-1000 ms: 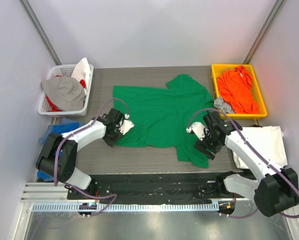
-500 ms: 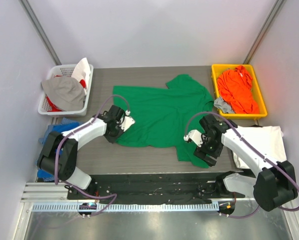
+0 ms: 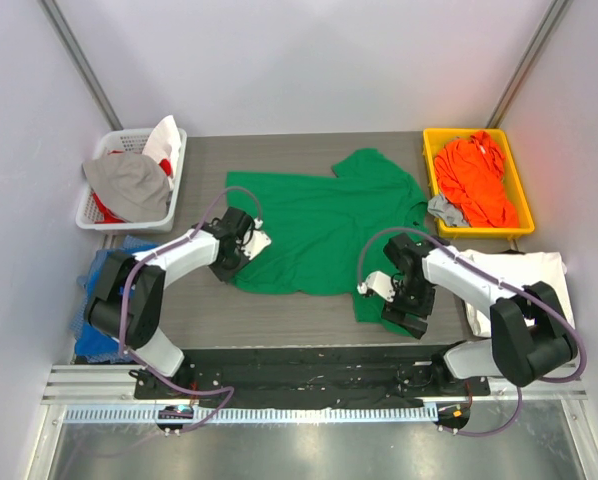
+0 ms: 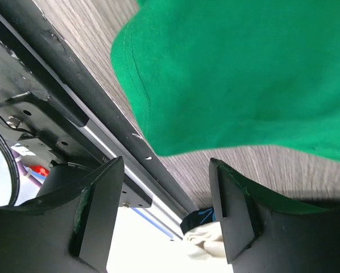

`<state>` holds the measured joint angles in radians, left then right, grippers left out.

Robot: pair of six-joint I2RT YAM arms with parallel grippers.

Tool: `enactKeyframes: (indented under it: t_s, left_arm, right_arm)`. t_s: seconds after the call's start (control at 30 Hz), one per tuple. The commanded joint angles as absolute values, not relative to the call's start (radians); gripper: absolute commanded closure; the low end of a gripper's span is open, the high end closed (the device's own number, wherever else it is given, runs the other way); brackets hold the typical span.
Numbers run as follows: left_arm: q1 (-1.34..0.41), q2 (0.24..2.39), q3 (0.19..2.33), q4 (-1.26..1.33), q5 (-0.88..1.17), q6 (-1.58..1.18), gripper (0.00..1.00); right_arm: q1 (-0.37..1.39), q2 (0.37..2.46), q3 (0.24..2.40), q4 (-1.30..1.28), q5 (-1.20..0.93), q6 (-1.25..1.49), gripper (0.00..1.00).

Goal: Fold and stack the t-shirts
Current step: Flatten the tshirt out

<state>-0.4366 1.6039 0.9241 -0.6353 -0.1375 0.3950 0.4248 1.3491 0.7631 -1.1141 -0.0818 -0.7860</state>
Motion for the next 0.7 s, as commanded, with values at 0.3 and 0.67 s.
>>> enactKeyframes:
  t_s: [0.3,0.67]
  left_arm:
    - [-0.436,1.628,0.98,-0.629,-0.164,0.362,1.0]
    - [-0.436,1.64,0.962,-0.612,-0.17,0.365,1.0]
  right_arm:
    - [0.43,1.368,0.709,-1.003,-0.121,-0.874,0.33]
    - [0.43,1.402,0.681,-0.934,-0.163,-0.862,0.38]
